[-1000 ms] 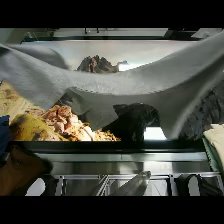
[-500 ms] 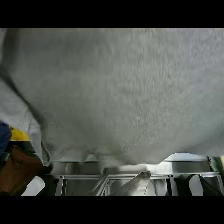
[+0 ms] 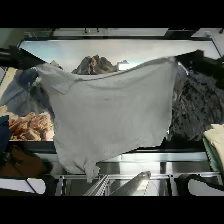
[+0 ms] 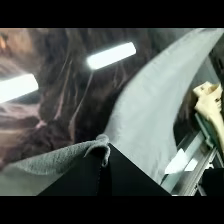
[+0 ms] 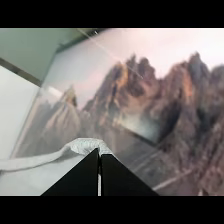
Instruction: Fold the shirts.
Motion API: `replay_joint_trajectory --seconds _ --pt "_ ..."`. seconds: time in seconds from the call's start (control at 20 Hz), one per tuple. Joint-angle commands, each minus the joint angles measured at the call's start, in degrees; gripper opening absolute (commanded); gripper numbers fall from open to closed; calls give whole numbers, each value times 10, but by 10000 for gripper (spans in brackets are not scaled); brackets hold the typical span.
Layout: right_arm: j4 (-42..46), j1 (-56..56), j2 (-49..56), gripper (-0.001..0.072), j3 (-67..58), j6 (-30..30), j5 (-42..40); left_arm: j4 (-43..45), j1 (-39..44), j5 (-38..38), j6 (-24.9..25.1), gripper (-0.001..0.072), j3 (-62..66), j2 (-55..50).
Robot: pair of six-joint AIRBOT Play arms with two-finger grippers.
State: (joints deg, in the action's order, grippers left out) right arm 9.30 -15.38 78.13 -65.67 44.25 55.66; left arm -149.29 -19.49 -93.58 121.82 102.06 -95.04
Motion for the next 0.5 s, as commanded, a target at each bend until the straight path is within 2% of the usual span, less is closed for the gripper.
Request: replay_joint_trajectory --seconds 0.0,0.2,0.3,0.35,0.45 --pt "0 26 57 17 8 -11 -34 9 42 -10 -15 18 75 -112" --pt "9 12 -3 17 8 -14 -23 0 42 -82 -48 17 139 -103" --pt "39 2 -56 17 8 2 17 -42 42 -120 -56 18 86 -53" --pt "55 -1 -88 17 8 16 43 -71 47 -119 -46 18 38 -15" --pt "84 -4 -173 17 8 38 107 -111 59 -119 5 19 -61 79"
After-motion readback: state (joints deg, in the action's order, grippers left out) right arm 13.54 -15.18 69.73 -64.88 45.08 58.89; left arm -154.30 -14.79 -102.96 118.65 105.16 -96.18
